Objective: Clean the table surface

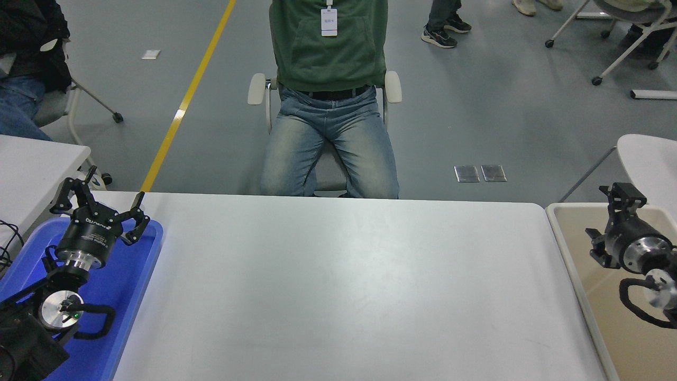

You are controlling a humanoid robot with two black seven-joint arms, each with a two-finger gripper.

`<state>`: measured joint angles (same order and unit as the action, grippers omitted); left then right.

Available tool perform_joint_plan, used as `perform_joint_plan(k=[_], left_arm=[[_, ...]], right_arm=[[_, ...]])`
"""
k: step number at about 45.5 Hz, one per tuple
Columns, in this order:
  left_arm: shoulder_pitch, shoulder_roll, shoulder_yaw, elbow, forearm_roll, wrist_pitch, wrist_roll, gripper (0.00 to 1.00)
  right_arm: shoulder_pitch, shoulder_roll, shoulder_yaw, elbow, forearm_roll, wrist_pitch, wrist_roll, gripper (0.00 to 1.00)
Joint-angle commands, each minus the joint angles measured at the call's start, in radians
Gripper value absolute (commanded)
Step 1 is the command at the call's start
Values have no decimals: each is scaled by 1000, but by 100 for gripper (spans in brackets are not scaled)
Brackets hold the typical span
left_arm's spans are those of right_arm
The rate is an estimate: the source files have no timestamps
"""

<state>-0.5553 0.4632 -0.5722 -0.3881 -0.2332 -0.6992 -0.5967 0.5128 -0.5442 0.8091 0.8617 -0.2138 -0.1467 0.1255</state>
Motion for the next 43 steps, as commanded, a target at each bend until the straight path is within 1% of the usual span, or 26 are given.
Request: perform_joint_plan(k=[1, 7, 12, 16, 22, 43], left_arm=[[0, 0, 0, 0, 0, 0, 0, 100], [0, 0, 0, 0, 0, 0, 0, 100], [0, 0, 0, 0, 0, 0, 0, 100], [0, 0, 0, 0, 0, 0, 0, 100], [0, 0, 0, 0, 0, 0, 0, 100], [0, 0, 0, 0, 0, 0, 0, 100]], right_arm=[[-53, 168, 131, 49, 60, 4, 6, 100], [-57, 251, 182, 49, 60, 7, 16, 100], [-60, 332, 232, 49, 60, 9, 51, 100], [-62, 365, 245, 49, 59, 10, 74, 100], [-68, 376, 243, 48, 60, 10, 97, 100], [-91, 372, 228, 49, 44, 15, 98, 100]])
